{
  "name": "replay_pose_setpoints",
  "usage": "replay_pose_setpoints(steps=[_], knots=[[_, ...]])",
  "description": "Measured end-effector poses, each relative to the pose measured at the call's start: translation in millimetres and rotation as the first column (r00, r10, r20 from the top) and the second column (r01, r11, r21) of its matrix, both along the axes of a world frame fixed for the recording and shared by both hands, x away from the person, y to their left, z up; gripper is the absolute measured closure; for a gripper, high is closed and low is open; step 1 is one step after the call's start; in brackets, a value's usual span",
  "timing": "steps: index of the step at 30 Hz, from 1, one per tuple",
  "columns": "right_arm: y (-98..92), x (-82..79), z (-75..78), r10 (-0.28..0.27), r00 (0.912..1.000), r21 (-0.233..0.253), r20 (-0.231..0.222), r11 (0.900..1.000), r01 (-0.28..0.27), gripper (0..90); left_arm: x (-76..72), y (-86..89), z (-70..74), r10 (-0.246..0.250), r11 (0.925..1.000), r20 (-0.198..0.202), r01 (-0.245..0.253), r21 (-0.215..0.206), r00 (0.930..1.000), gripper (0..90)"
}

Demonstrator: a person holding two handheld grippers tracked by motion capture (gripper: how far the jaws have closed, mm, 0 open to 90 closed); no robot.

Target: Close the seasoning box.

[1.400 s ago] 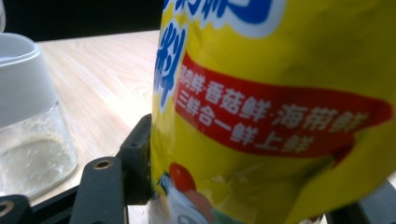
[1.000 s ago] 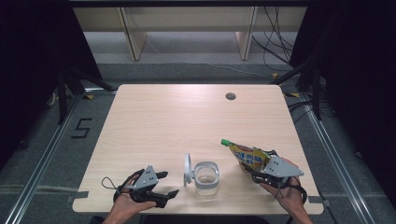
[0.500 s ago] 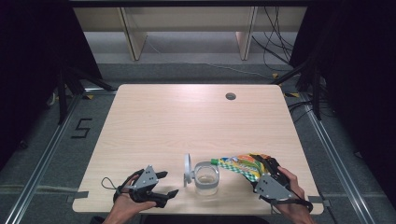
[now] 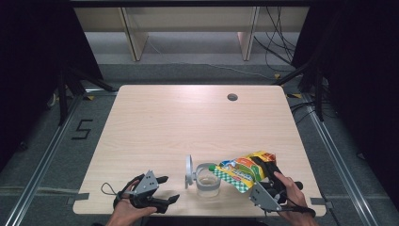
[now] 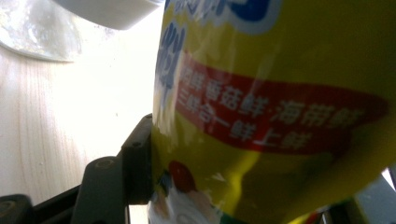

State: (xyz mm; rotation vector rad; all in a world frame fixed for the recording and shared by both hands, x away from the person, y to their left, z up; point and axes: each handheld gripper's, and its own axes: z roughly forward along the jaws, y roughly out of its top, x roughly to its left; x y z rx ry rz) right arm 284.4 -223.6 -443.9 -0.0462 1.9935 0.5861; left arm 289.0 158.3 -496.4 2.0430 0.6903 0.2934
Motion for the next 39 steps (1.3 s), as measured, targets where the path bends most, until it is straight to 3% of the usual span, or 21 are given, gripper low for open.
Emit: replay_pose_setpoints(steps=[5, 8, 9, 10, 13, 14, 15, 16, 17, 18, 19, 21, 22, 26, 28, 31, 32, 34, 36, 38, 39], knots=[[4.3, -5.7, -0.9, -0.048, 0.9986, -0.040, 0.022, 0.998, 0.048, 39.7, -9.8, 3.6, -1.1, 0.010, 0.9994, -0.009, -0.010, -0.033, 0.9999, 24.4], [5.6, -8.9, -1.0, -0.063, 0.9978, -0.045, 0.022, 0.997, 0.064, 39.7, -14.3, 5.9, 0.5, 0.013, 0.9999, -0.013, -0.013, -0.007, 0.9998, 24.4], [4.9, -10.1, 2.2, -0.081, 0.9942, -0.131, 0.071, 0.987, 0.090, 39.8, -17.2, 6.0, 0.5, 0.005, 1.0000, -0.009, -0.005, 0.000, 0.9999, 24.4], [6.1, -9.8, 3.1, -0.061, 0.9933, -0.172, 0.098, 0.982, 0.077, 39.8, -17.2, 6.0, 0.5, 0.005, 1.0000, -0.009, -0.005, 0.000, 0.9999, 24.4], [7.8, -11.5, 0.8, -0.068, 0.9920, -0.194, 0.106, 0.977, 0.088, 39.8, -23.4, 4.0, 0.2, -0.003, 1.0000, -0.008, 0.003, -0.008, 1.0000, 24.3], [9.2, -10.6, 2.3, -0.044, 0.9906, -0.231, 0.129, 0.970, 0.074, 39.8, -23.4, 4.2, 0.3, -0.003, 1.0000, -0.007, 0.003, -0.004, 1.0000, 24.3], [11.4, -8.9, 5.5, -0.003, 0.9873, -0.294, 0.159, 0.955, 0.050, 39.8, -23.3, 4.2, 0.5, -0.003, 1.0000, -0.007, 0.003, -0.004, 1.0000, 24.3], [12.4, -10.2, 3.1, -0.024, 0.9875, -0.278, 0.156, 0.958, 0.067, 39.8, -23.2, 4.1, 0.6, -0.003, 1.0000, -0.006, 0.003, -0.002, 1.0000, 24.3], [15.1, -8.1, 6.9, 0.030, 0.9835, -0.331, 0.178, 0.943, 0.031, 39.9, -22.9, 4.4, 0.6, -0.004, 1.0000, -0.001, 0.004, 0.007, 1.0000, 24.3], [13.7, -12.7, 0.2, -0.049, 0.9884, -0.255, 0.144, 0.963, 0.085, 40.1, -22.9, 4.2, 0.6, -0.010, 0.9999, -0.006, 0.010, 0.007, 0.9999, 24.3], [14.0, -11.5, 0.1, -0.017, 0.9859, -0.278, 0.166, 0.958, 0.063, 41.4, -22.7, 3.9, 0.5, -0.014, 0.9999, -0.008, 0.014, 0.007, 0.9999, 24.3], [14.9, -12.4, -1.4, -0.027, 0.9849, -0.289, 0.171, 0.954, 0.076, 41.6, -23.4, 1.3, -0.5, -0.007, 0.9999, -0.009, 0.007, -0.008, 0.9999, 24.3], [16.3, -10.8, 1.0, 0.011, 0.9816, -0.333, 0.190, 0.941, 0.054, 41.6, -22.3, 2.3, 0.0, -0.022, 0.9996, -0.010, 0.022, 0.015, 0.9997, 24.4], [16.5, -10.6, -0.5, 0.015, 0.9777, -0.342, 0.210, 0.938, 0.059, 41.7, -21.4, 1.1, -0.5, -0.021, 0.9997, -0.003, 0.021, 0.014, 0.9998, 24.3], [15.7, -11.2, -3.5, -0.012, 0.9793, -0.321, 0.202, 0.944, 0.077, 41.7, -22.0, 0.8, -0.9, -0.015, 0.9999, -0.009, 0.015, 0.002, 0.9998, 24.4], [16.3, -12.1, -3.1, -0.009, 0.9768, -0.341, 0.214, 0.936, 0.083, 41.8, -21.5, 1.0, -0.7, -0.017, 0.9998, -0.007, 0.017, 0.012, 0.9998, 24.4], [17.4, -11.0, -0.9, 0.027, 0.9719, -0.373, 0.234, 0.926, 0.065, 41.8, -21.5, 0.9, -0.4, -0.018, 0.9997, -0.002, 0.018, 0.016, 0.9998, 24.3], [17.1, -13.5, -4.5, -0.010, 0.9742, -0.341, 0.225, 0.936, 0.089, 41.8, -22.3, 0.2, -0.7, -0.016, 0.9998, -0.004, 0.016, 0.012, 0.9999, 24.4], [17.3, -15.6, -6.0, -0.023, 0.9711, -0.336, 0.238, 0.936, 0.105, 41.8, -22.1, 0.5, -0.7, -0.019, 0.9998, -0.005, 0.019, 0.011, 0.9998, 24.4], [19.1, -15.2, -3.9, 0.006, 0.9654, -0.371, 0.261, 0.924, 0.095, 41.8, -21.7, 1.0, -1.1, -0.017, 0.9998, -0.008, 0.017, 0.007, 0.9998, 24.4], [18.9, -16.1, -5.7, -0.015, 0.9669, -0.354, 0.255, 0.929, 0.108, 41.8, -21.5, 1.1, -1.1, -0.018, 0.9998, -0.009, 0.018, 0.009, 0.9998, 24.4]])
